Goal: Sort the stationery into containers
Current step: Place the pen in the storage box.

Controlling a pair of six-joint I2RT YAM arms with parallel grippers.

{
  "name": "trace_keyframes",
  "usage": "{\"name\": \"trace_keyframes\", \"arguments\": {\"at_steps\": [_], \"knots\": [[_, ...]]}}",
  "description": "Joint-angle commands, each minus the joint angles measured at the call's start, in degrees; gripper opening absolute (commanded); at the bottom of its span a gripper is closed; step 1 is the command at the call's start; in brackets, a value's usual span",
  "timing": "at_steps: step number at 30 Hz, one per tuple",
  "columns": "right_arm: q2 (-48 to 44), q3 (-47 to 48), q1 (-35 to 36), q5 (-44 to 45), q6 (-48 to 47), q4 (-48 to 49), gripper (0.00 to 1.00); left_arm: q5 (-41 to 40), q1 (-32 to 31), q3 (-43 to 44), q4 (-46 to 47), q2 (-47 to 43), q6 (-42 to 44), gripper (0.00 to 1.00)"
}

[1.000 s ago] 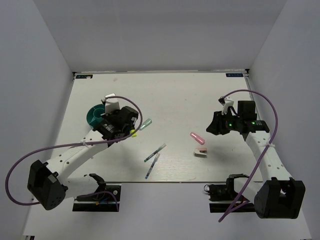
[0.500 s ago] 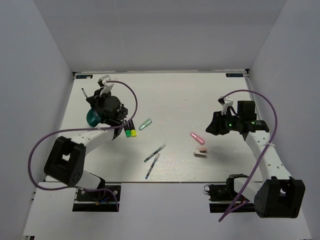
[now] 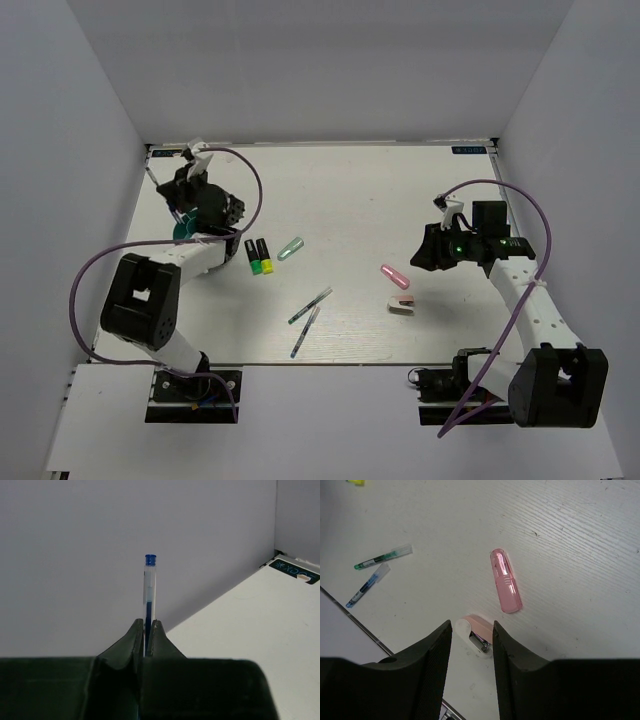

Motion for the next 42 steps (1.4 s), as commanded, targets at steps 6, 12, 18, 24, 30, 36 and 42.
{"name": "trace_keyframes", "arguments": {"at_steps": [6, 12, 18, 24, 30, 36, 42], "knots": [[0.9, 1.3, 0.2, -1.6, -0.6, -0.3, 0.42, 17.3, 12.9, 2.4, -69.0, -12.1, -59.4, 0.0], [2.0, 1.5, 0.0, -2.3, -0.5, -0.3, 0.42, 20.7, 14.5, -2.8, -57.2, -10.8, -51.3, 0.0], [2.2, 1.4, 0.1, -1.5, -0.4, -0.1, 0.44, 25.1, 16.1, -0.7, -57.4, -8.7, -52.6, 0.0], [3.0, 1.4, 0.1, -1.2, -0.9, -0.1, 0.44, 26.9, 17.3, 1.4, -53.8, -6.0, -49.3, 0.0], [4.3, 1.8, 0.1, -1.0, -1.4, -0.4, 0.44, 28.4, 17.3, 2.8, -49.3, -3.1, -46.1, 0.0], [4.8, 1.9, 0.0, -1.0, -2.0, -0.6, 0.44, 29.8, 17.1, 3.8, -46.6, -0.5, -45.6, 0.0], [5.6, 2.4, 0.2, -1.2, -2.4, -1.0, 0.44, 30.5, 16.6, 3.1, -44.4, 0.9, -45.2, 0.0]]}}
